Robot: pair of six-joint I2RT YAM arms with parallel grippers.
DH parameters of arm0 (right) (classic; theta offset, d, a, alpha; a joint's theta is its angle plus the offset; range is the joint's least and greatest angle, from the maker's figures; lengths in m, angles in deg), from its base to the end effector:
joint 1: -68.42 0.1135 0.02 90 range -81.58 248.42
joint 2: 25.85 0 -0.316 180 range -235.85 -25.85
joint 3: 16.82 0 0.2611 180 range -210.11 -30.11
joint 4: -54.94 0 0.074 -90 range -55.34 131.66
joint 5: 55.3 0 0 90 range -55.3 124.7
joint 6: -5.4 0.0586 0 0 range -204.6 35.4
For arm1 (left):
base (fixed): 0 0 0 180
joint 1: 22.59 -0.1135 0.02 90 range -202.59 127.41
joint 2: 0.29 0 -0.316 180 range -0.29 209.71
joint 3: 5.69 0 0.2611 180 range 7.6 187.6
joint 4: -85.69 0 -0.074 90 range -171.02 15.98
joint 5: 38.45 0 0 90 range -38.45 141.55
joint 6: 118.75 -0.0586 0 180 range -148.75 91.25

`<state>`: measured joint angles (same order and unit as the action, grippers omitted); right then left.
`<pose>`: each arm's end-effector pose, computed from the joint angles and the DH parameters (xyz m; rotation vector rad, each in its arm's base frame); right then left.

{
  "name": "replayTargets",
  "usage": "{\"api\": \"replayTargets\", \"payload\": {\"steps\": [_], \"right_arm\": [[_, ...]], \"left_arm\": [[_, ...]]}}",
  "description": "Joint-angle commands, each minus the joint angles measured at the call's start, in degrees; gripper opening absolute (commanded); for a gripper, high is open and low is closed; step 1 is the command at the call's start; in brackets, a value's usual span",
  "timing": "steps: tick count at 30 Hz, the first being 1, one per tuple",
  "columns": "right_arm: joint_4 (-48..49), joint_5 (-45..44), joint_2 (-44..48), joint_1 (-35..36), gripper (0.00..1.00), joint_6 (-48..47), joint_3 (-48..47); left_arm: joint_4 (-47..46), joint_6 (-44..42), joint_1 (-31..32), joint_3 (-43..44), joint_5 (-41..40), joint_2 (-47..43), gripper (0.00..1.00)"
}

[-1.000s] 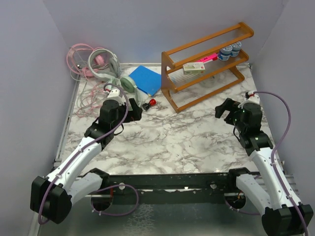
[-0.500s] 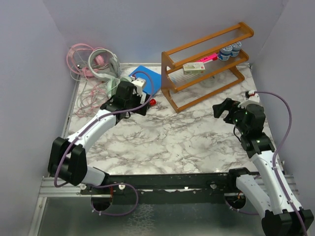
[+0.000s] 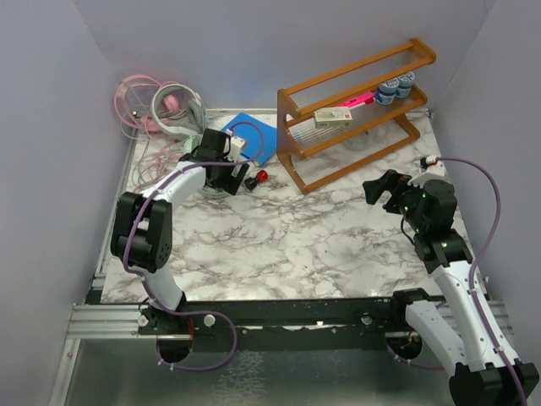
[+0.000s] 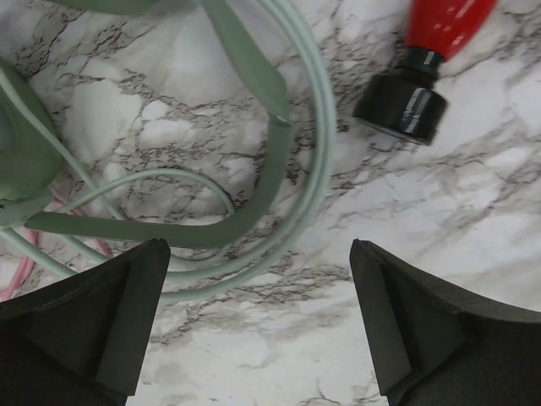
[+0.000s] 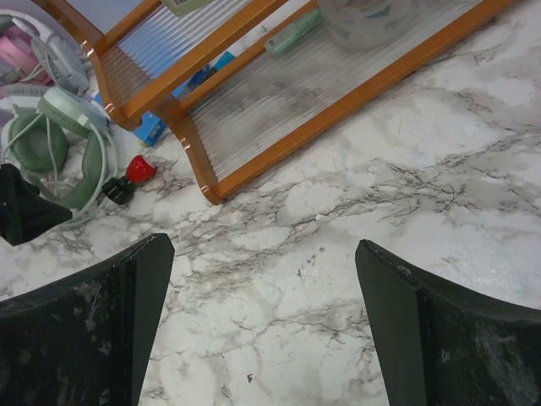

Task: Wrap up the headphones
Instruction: Pick up the headphones from the center of the board.

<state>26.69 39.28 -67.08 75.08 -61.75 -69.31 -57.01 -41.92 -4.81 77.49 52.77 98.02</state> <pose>0.1634 0.0238 0.3341 0.2105 1.8769 0.4289 0.3791 -0.1229 0.2529 0.6721 2.3940 -0.0605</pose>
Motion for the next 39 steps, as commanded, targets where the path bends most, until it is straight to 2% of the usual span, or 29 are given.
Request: {"api": "replayTargets", "payload": {"steps": [1, 10, 16, 21, 27, 32, 36, 39], "right_arm": [[-0.01, 1.88, 0.23, -0.06, 0.98, -0.71, -0.77], [-0.31, 1.92, -0.06, -0.06, 0.98, -0.80, -0.87], [-0.33, 1.75, 0.07, -0.06, 0.98, -0.88, -0.59], [-0.13, 1.66, 0.15, -0.06, 0.98, -0.88, -0.22], [0.69, 2.16, -0.19, -0.07, 0.98, -0.62, 0.34], [0.34, 2.41, -0.24, -0.06, 0.98, -0.57, -0.12], [-0.21, 2.21, -0.09, -0.11, 0.98, -0.62, -0.21], [-0.31, 2.02, 0.08, -0.06, 0.98, -0.61, -0.24]], "left_arm": [[3.22, -2.85, -2.72, 4.48, 3.76, 4.37, 0.99], [7.43, -5.55, -2.84, 6.64, 11.72, 9.97, 0.99], [7.90, -5.75, -2.77, 6.62, 12.33, 10.60, 0.98], [7.69, -6.78, -0.43, 7.53, 2.91, 10.13, 0.99], [6.31, -8.63, 1.55, 5.96, -4.59, 7.91, 0.99], [6.68, -9.57, 1.73, 5.43, -4.95, 10.07, 0.99], [8.24, -9.27, 1.65, 6.40, -2.04, 12.84, 0.98], [9.82, -8.57, 1.70, 7.25, -1.51, 15.07, 0.91]]}}
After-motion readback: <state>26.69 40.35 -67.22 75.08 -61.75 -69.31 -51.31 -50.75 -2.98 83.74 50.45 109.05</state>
